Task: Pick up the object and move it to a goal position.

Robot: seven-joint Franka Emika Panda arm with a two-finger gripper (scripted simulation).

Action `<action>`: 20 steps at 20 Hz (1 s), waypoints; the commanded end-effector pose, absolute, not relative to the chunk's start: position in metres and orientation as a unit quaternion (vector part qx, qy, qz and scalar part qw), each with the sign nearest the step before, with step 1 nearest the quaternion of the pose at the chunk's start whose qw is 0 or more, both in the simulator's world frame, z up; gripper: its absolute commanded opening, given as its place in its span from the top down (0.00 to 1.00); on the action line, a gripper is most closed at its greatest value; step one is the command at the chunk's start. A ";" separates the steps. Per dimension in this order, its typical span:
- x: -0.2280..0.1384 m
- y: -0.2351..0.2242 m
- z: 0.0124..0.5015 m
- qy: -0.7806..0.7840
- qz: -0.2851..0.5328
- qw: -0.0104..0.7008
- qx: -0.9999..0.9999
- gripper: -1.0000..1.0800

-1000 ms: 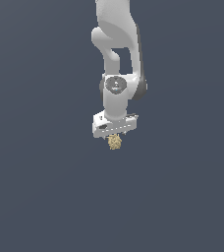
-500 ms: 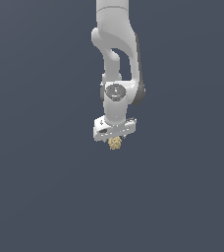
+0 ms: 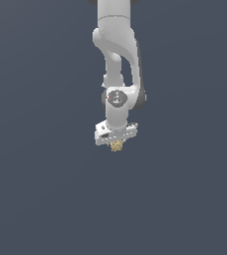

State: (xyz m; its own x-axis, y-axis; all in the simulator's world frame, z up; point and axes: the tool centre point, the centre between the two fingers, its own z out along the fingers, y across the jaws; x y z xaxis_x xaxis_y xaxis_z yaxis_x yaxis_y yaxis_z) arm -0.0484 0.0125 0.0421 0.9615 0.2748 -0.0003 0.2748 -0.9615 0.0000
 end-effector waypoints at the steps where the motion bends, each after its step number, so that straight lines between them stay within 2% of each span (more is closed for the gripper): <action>1: -0.048 0.013 0.041 0.139 0.000 0.000 0.990 1.00; 12: -0.042 0.016 0.047 0.140 0.010 0.001 0.990 1.00; 20: 0.003 0.046 0.088 0.148 0.087 0.003 0.985 1.00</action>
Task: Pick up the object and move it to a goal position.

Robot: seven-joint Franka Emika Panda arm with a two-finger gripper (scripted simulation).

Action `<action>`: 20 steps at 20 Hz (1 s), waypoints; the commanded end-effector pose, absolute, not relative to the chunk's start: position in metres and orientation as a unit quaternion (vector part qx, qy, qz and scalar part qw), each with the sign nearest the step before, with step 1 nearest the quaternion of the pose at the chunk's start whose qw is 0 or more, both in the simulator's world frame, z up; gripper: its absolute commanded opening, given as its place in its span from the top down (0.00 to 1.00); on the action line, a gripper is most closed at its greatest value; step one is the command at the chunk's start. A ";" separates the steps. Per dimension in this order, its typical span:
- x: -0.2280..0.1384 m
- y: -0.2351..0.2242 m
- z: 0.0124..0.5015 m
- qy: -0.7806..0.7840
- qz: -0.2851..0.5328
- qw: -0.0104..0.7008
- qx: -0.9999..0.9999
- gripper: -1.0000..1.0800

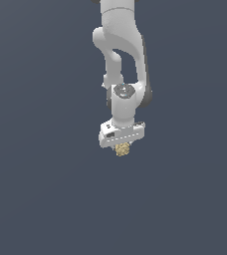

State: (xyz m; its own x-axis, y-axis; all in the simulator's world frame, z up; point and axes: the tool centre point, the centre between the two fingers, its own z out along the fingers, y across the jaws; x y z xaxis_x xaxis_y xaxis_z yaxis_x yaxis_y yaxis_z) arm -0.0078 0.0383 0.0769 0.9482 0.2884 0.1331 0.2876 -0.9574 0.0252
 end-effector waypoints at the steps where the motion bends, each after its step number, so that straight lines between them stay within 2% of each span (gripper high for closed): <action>1: 0.011 0.052 0.097 0.150 0.102 0.004 0.983 1.00; 10: 0.076 0.115 0.208 0.164 0.262 0.009 0.951 1.00; 20: 0.099 0.165 0.313 0.173 0.390 0.013 0.904 1.00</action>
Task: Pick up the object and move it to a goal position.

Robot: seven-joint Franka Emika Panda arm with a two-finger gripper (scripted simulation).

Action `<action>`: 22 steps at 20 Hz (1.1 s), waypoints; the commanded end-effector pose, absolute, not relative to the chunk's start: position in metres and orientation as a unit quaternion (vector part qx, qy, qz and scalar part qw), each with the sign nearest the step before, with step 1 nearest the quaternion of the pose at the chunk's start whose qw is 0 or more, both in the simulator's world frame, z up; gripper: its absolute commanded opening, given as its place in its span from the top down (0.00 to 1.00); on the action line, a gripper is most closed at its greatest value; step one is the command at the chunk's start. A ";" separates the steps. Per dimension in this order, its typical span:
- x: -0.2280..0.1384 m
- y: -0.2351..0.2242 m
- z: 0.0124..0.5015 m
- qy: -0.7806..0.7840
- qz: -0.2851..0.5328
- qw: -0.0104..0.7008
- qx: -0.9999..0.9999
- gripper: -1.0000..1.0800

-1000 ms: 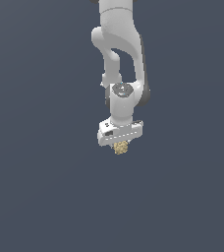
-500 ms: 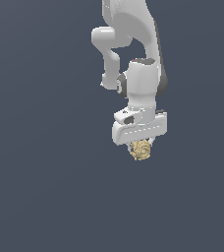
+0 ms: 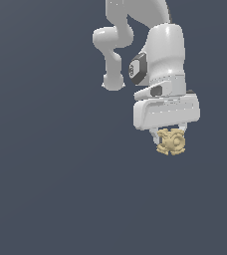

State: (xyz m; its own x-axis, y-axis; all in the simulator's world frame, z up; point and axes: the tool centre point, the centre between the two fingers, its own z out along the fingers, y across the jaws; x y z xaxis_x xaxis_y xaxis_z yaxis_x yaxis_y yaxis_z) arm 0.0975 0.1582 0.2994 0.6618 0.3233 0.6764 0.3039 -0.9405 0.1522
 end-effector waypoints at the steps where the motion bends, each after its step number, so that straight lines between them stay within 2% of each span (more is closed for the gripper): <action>1: 0.099 0.168 0.322 0.173 0.399 0.013 0.900 1.00; 9: 0.098 0.190 0.372 0.176 0.456 0.017 0.872 1.00; 22: 0.090 0.210 0.423 0.178 0.510 0.021 0.841 1.00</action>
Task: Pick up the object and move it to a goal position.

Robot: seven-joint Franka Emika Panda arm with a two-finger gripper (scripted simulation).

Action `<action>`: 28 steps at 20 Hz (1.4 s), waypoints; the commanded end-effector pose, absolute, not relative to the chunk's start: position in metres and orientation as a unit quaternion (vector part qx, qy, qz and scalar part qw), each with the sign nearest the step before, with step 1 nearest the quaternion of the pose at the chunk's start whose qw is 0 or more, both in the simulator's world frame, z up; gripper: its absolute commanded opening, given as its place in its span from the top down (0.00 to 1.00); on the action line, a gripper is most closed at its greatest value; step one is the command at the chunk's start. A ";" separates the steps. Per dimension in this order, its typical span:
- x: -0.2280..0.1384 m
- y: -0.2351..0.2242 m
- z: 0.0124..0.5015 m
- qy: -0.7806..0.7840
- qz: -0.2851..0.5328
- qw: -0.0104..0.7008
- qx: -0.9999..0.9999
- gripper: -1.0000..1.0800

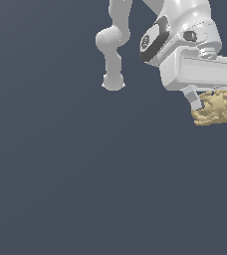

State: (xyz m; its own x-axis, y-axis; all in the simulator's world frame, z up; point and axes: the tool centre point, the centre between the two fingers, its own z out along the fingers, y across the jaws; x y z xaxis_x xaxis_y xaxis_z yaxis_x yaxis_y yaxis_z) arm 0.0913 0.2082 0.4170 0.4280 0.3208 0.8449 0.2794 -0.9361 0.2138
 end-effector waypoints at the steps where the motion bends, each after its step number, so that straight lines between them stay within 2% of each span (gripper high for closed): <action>1: 0.089 0.212 0.426 0.178 0.514 0.021 0.839 1.00; 28: 0.064 0.243 0.501 0.179 0.596 0.031 0.782 1.00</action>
